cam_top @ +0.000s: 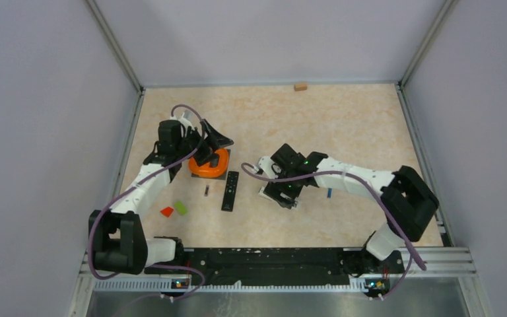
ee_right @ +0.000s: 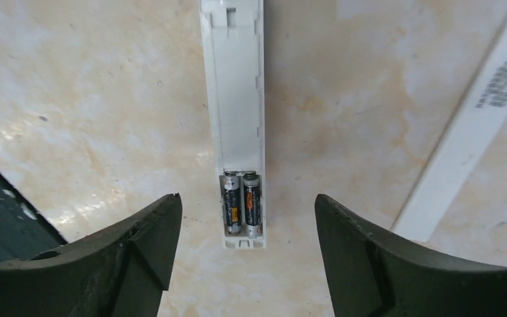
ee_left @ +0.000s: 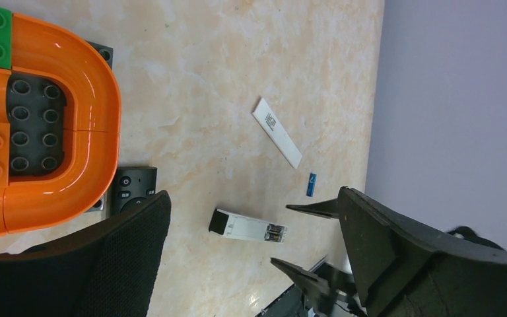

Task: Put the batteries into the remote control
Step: Place the remote control at the center of the board, then pick up the battery cover at the center of the board.

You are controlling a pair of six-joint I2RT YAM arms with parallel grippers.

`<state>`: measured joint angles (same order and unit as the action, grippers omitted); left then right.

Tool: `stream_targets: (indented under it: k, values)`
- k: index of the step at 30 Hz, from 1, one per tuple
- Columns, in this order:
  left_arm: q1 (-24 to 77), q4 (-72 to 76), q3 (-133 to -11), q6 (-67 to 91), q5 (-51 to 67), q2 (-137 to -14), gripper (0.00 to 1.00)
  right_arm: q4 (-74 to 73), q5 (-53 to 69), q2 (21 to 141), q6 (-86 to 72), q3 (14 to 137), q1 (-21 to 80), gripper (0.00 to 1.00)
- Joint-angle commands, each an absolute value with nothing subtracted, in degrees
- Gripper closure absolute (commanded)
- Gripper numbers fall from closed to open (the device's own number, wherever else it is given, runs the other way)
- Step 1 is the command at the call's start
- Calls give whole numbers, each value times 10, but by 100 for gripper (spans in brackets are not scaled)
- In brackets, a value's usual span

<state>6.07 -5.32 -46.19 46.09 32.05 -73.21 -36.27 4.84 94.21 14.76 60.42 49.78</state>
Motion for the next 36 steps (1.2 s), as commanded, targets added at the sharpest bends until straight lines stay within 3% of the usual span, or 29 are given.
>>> stream_targets:
  k: [1, 6, 11, 12, 15, 17, 24, 36]
  values:
    - [58, -55, -484, 441, 303, -705, 1, -312, 79, 832, 106, 610, 480, 23]
    - [58, -58, -481, 433, 282, -689, 1, -249, 31, 777, 16, 590, 416, 23]
    - [58, -60, -480, 428, 276, -680, 1, -279, -35, 837, -70, 614, 338, 28]
    - [58, -61, -480, 427, 275, -679, 1, -291, -39, 856, -78, 623, 331, 32]
    - [58, -62, -480, 427, 277, -677, 1, -322, -9, 892, -70, 646, 328, 62]
    - [58, -62, -479, 427, 279, -677, 1, -316, 47, 886, -57, 640, 329, 70]
    - [58, -61, -480, 427, 285, -687, 1, -329, 219, 840, -5, 592, 338, 69]
    - [58, -57, -480, 431, 291, -695, 1, -347, 156, 905, 22, 585, 400, 68]
